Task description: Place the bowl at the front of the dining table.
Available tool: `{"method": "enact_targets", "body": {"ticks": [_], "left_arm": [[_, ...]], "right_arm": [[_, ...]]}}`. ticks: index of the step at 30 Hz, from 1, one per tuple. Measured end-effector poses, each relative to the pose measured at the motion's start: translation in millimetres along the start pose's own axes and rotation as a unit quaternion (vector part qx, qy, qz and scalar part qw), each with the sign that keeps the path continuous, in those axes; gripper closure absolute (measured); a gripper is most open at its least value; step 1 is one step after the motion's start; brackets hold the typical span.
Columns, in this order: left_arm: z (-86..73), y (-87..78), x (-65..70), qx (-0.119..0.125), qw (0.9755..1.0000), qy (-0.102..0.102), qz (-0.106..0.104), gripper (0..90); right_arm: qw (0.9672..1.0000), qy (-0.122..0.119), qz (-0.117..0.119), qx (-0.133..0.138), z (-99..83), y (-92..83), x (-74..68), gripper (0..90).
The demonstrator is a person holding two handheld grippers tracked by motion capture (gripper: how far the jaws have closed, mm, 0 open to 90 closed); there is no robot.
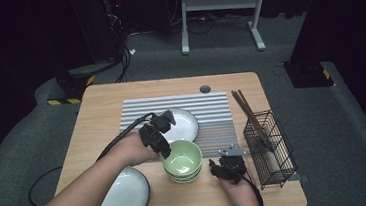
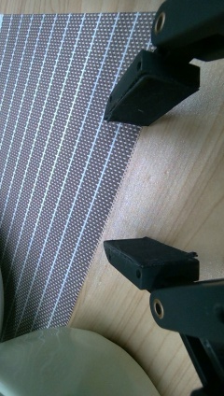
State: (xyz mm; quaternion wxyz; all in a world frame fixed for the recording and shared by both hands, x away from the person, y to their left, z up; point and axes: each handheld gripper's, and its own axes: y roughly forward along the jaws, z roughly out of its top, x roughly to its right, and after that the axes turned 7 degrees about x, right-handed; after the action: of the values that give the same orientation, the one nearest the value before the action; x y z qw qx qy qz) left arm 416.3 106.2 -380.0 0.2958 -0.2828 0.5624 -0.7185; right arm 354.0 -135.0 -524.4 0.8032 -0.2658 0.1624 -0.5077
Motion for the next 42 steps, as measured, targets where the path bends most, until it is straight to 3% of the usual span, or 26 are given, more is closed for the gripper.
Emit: {"method": "enact_targets", "body": {"ticks": [5, 13, 22, 34, 40, 42], "left_arm": [[0.8, 11.1, 4.9, -0.007, 0.9999, 0.009, 0.004, 59.0], [2.8, 14.7, 7.1, -0.001, 0.9997, 0.015, 0.020, 71.6], [2.8, 13.4, 6.7, 0.006, 0.9997, 0.013, 0.021, 74.6], [7.6, 6.9, 11.6, 0.024, 0.9984, 0.026, 0.044, 80.0], [10.1, 1.8, 16.0, 0.039, 0.9970, 0.041, 0.054, 84.8], [10.5, 0.8, 18.2, 0.036, 0.9959, 0.056, 0.061, 85.6]], "right_arm": [[1.0000, 0.000, 0.000, 0.000, 0.0, 0.0, 0.1, 32.0], [1.0000, -0.001, 0.001, 0.000, 0.1, 0.2, 0.1, 31.9], [1.0000, -0.001, 0.002, 0.000, 0.2, 0.3, 0.3, 31.8], [1.0000, -0.001, 0.002, 0.000, 0.2, 0.3, 0.3, 31.7], [1.0000, -0.001, 0.003, -0.001, 0.3, 0.3, 0.3, 31.7], [1.0000, -0.001, 0.003, -0.001, 0.3, 0.3, 0.3, 31.7]]}}
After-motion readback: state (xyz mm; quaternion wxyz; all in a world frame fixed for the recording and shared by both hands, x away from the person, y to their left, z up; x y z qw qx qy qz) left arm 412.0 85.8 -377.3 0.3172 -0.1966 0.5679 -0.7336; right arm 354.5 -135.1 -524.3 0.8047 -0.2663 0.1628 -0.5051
